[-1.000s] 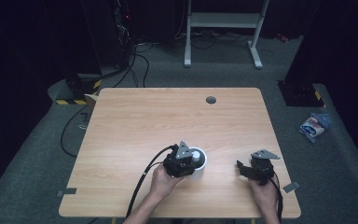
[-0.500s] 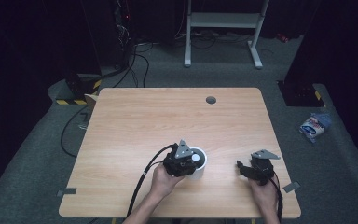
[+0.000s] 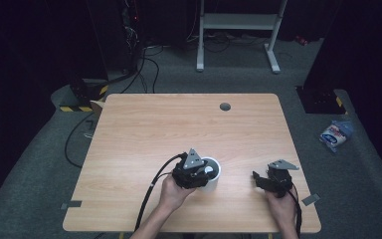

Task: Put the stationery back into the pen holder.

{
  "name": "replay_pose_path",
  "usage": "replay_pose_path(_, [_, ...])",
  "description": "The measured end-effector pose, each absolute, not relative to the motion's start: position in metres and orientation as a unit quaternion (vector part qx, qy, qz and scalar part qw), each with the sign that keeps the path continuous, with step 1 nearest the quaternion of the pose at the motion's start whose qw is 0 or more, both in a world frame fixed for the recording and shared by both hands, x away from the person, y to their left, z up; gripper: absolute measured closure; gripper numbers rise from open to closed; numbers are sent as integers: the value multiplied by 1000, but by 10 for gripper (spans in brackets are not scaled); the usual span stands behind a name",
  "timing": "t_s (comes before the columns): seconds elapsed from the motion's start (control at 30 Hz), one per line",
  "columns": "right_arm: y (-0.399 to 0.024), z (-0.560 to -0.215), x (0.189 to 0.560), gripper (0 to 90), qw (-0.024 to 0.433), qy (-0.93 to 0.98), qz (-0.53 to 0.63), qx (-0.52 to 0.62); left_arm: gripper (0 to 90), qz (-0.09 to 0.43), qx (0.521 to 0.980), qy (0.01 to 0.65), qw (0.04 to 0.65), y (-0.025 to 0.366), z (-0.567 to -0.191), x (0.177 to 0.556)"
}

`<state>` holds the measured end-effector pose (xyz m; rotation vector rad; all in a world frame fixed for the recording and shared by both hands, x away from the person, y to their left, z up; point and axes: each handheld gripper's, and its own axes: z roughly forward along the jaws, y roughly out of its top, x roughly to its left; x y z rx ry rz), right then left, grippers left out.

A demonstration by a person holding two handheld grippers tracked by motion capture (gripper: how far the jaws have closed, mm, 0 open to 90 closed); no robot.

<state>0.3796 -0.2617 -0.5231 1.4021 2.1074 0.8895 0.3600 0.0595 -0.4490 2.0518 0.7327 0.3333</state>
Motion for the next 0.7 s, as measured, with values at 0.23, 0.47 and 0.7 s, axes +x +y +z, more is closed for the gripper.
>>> replay_pose_path(0.23, [-262, -523, 380, 306, 227, 765, 323, 509, 501, 137, 820, 302, 466, 61, -445, 359])
replay_pose_path(0.47, [-262, -523, 380, 306, 227, 765, 323, 509, 467, 130, 811, 307, 481, 67, -439, 359])
replay_pose_path(0.7, [-262, -523, 380, 306, 227, 765, 323, 509, 463, 139, 800, 307, 496, 73, -430, 358])
